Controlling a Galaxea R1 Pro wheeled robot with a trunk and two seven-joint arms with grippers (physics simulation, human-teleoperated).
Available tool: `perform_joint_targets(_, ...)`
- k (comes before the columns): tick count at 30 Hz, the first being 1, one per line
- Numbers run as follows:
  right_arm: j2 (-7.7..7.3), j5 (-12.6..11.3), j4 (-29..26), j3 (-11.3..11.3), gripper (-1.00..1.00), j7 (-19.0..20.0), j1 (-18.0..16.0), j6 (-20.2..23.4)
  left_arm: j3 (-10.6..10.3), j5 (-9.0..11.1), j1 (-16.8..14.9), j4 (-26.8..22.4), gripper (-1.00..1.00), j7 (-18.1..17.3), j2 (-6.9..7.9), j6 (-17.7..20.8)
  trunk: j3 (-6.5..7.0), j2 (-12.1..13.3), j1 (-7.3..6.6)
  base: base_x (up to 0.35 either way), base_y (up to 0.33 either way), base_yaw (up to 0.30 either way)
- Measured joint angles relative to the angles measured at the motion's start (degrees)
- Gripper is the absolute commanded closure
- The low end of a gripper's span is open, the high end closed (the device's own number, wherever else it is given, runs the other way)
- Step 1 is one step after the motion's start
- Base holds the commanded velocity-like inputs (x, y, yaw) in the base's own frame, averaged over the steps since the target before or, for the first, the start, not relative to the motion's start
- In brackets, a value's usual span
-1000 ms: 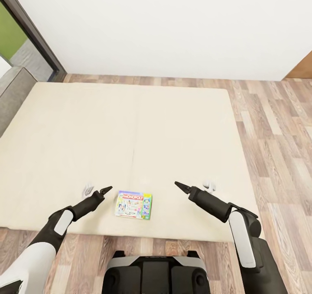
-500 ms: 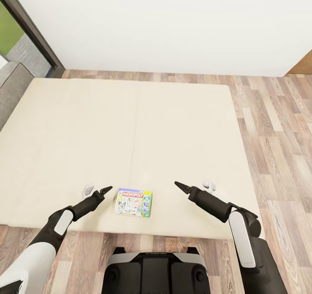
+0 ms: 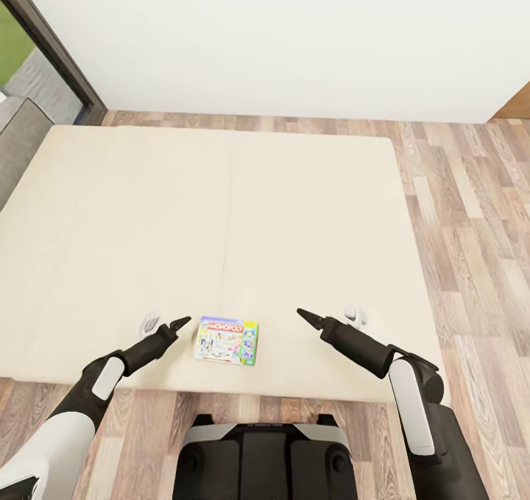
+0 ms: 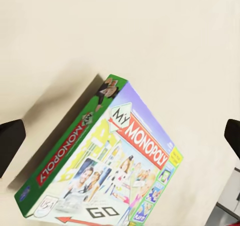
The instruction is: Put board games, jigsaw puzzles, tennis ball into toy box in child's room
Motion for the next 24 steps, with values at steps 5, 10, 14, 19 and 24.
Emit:
perform_joint_targets(5, 0.0, -0.02, 0.0, 0.01, -1.0, 0.0, 0.0, 0.0, -0.04, 0.0, 0.0, 0.0, -1.0, 0.02, 0.0, 0.0, -0.47, 0.0, 0.0, 0.0, 0.0, 0.0)
perform_joint_targets(10, 0.0, -0.03, 0.0, 0.01, -1.0, 0.0, 0.0, 0.0, -0.07, 0.0, 0.0, 0.0, -1.0, 0.03, 0.0, -0.05, -0.94, 0.0, 0.0, 0.0, 0.0, 0.0)
perform_joint_targets(14, 0.0, 0.02, 0.0, 0.04, -1.0, 0.0, 0.0, 0.0, -0.07, 0.0, 0.0, 0.0, -1.0, -0.01, 0.0, -0.08, -1.32, 0.0, 0.0, 0.0, 0.0, 0.0)
perform_joint_targets(19, 0.0, 0.05, 0.0, 0.03, -1.0, 0.0, 0.0, 0.0, -0.07, 0.0, 0.0, 0.0, -1.0, -0.03, 0.0, -0.09, -1.79, 0.0, 0.0, 0.0, 0.0, 0.0)
perform_joint_targets(24, 0.03, 0.06, 0.0, 0.08, -1.0, 0.0, 0.0, 0.0, -0.08, 0.0, 0.0, 0.0, -1.0, -0.04, 0.0, -0.09, -2.26, 0.0, 0.0, 0.0, 0.0, 0.0)
